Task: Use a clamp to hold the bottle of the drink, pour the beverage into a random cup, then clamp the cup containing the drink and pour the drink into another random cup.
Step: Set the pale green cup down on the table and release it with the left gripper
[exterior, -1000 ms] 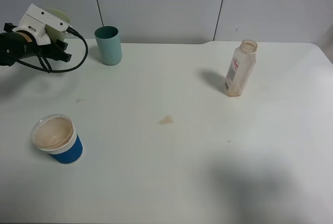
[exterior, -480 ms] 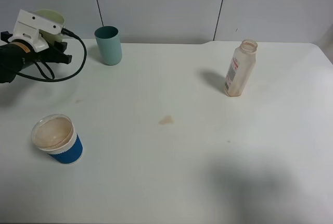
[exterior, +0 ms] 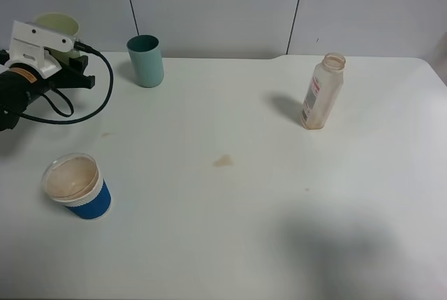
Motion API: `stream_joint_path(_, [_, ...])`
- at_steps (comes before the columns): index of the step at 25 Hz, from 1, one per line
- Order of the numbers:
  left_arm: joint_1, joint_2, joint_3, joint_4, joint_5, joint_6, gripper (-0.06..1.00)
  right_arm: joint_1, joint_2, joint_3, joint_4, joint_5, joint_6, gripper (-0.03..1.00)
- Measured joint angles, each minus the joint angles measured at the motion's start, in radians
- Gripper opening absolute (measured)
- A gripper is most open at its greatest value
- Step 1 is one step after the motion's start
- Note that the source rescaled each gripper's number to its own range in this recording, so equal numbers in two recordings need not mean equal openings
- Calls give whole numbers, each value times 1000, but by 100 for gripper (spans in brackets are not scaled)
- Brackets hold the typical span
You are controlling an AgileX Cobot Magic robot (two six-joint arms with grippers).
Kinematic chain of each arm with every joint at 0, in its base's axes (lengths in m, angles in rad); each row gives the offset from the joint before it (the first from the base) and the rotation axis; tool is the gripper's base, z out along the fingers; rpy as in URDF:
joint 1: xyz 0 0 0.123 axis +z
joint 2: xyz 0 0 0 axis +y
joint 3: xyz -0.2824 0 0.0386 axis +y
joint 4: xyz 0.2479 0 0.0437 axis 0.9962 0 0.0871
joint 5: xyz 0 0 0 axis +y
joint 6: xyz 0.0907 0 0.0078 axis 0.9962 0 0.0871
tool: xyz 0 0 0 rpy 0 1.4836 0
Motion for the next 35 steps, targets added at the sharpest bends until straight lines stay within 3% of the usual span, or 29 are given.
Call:
stream_joint_path(13, [0, 117, 12, 47, -154, -108, 2, 0, 0, 0, 0, 0, 0, 100])
stream_joint_path(29, [0, 217, 12, 66, -159, -116, 2, 0, 0, 0, 0, 0, 0, 100])
stream_joint_path(35, [0, 242, -2, 81, -177, -164, 2, 0, 0, 0, 0, 0, 0, 100])
